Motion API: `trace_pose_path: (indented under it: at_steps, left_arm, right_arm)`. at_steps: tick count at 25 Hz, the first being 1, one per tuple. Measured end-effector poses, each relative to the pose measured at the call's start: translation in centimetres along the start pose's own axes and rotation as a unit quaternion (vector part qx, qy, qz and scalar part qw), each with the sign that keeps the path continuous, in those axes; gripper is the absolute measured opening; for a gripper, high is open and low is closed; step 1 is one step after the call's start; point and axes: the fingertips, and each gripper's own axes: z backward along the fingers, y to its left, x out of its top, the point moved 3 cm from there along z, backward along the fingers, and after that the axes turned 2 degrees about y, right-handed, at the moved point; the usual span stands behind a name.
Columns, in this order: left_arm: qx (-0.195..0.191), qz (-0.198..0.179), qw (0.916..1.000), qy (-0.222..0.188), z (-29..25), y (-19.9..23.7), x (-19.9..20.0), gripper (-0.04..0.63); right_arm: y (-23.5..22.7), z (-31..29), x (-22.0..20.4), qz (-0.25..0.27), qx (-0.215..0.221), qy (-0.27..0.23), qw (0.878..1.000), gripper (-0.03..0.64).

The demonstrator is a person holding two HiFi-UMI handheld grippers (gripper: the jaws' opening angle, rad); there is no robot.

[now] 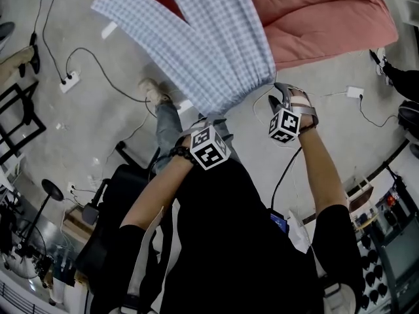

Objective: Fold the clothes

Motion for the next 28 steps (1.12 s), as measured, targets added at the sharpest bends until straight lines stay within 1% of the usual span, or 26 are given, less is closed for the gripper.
trace_pose_path:
  at_steps: [5,9,11,15,17,21,23,28]
  left_arm:
    - [0.009,0.030,0.9994,-0.016,3.0,2.4,0.2,0.222]
    - [0.028,0.036,0.9986,-0.028,5.9,4.6,1.5,0.212]
    - [0.034,0.042,0.9979,-0.036,7.6,5.7,2.0,0.204]
    - [0.050,0.055,0.9958,-0.053,11.3,8.4,2.4,0.188]
    - [0.059,0.061,0.9944,-0.062,13.3,10.0,1.8,0.175]
    - [0.081,0.077,0.9902,-0.084,17.7,13.9,-0.2,0.143]
    - [0.084,0.087,0.9880,-0.095,20.1,15.9,-1.4,0.138]
    - [0.092,0.107,0.9855,-0.095,25.6,20.3,-5.2,0.132]
  right_arm:
    - [-2.1,1.3,1.7,-0.009,-0.002,-0.004,1.000,0.204]
    - [-4.3,3.0,3.1,-0.035,-0.008,-0.005,0.999,0.193]
    - [-5.4,3.9,4.3,-0.055,-0.006,-0.011,0.998,0.186]
    - [-7.8,5.7,7.9,-0.115,0.002,-0.038,0.993,0.168]
    - [-8.5,6.5,10.3,-0.133,0.002,-0.051,0.990,0.159]
    - [-9.7,6.8,15.8,-0.146,-0.008,-0.070,0.987,0.138]
    - [-10.0,6.7,18.5,-0.152,-0.008,-0.075,0.985,0.137]
    - [-10.2,6.4,24.3,-0.168,-0.001,-0.073,0.983,0.133]
